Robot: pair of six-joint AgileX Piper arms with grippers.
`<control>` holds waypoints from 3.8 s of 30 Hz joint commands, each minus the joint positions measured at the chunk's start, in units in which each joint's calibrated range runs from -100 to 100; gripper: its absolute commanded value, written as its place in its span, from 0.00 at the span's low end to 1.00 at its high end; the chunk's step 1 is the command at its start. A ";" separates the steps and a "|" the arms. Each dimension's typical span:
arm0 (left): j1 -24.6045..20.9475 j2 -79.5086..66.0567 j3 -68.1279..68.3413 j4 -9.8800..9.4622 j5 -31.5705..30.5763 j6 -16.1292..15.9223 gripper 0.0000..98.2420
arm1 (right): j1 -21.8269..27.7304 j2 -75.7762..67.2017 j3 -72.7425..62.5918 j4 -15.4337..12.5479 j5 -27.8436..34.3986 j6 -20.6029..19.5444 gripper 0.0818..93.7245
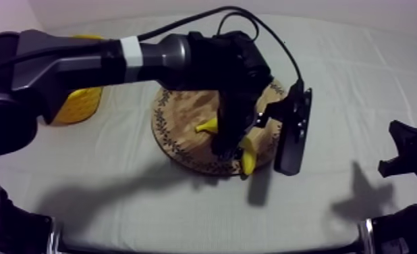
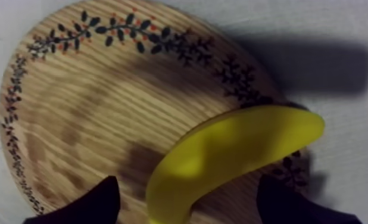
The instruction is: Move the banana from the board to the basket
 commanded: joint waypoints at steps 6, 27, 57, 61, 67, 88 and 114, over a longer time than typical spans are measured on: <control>-0.26 1.86 -0.94 0.01 0.06 0.26 0.70 | 0.02 0.00 0.01 0.00 0.07 -0.01 0.00; 0.24 0.00 -0.34 -0.65 1.55 2.07 0.29 | 0.02 0.00 0.01 0.00 0.07 -0.01 0.00; 1.06 -20.77 -1.52 -3.45 7.89 10.18 0.29 | 0.02 0.00 0.01 0.00 0.07 0.00 0.00; -1.99 -22.53 -1.62 -2.38 8.98 13.83 0.28 | 0.02 0.00 0.01 0.00 0.07 0.00 0.00; -7.00 -25.24 0.03 0.06 9.51 17.63 0.30 | 0.02 0.00 0.01 0.00 0.07 -0.01 0.00; -21.18 -30.69 7.07 5.54 11.38 30.75 0.32 | 0.02 0.00 0.01 0.00 0.07 -0.01 0.00; -39.11 -35.81 14.83 5.98 16.37 30.75 0.33 | 0.02 0.00 0.01 0.00 0.07 -0.01 0.00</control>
